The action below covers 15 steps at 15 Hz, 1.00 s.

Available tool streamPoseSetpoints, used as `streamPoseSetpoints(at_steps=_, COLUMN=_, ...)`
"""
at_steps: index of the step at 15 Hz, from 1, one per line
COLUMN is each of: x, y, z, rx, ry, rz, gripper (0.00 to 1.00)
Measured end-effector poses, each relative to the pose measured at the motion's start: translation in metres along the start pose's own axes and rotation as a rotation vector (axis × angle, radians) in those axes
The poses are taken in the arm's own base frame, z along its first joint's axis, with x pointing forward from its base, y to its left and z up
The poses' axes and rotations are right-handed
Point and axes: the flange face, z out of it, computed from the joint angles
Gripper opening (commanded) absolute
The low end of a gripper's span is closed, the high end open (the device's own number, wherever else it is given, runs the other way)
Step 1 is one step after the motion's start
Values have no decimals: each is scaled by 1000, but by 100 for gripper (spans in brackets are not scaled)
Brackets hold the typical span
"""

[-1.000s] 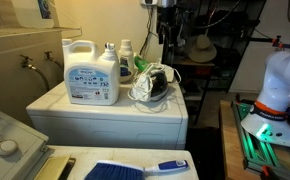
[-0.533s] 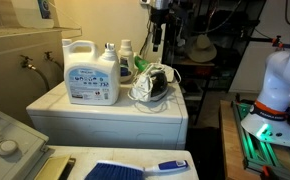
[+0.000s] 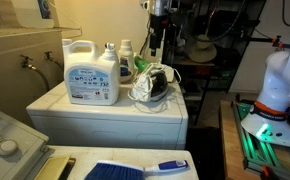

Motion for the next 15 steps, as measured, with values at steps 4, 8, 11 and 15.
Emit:
streamPoseSetpoints(at_steps=4, x=-4, y=-1, z=11, rx=55, ry=-42, rz=38, gripper=49)
streamPoseSetpoints(at_steps=8, x=-9, y=3, z=23, rx=96, ry=-78, rz=69, gripper=19)
streamPoseSetpoints(at_steps=11, x=-11, y=9, z=31, rx=110, ry=-97, rz=88, gripper=1)
streamPoseSetpoints(at_steps=15, x=-15, y=12, z=40, rx=146, ry=-125, rz=111, gripper=0)
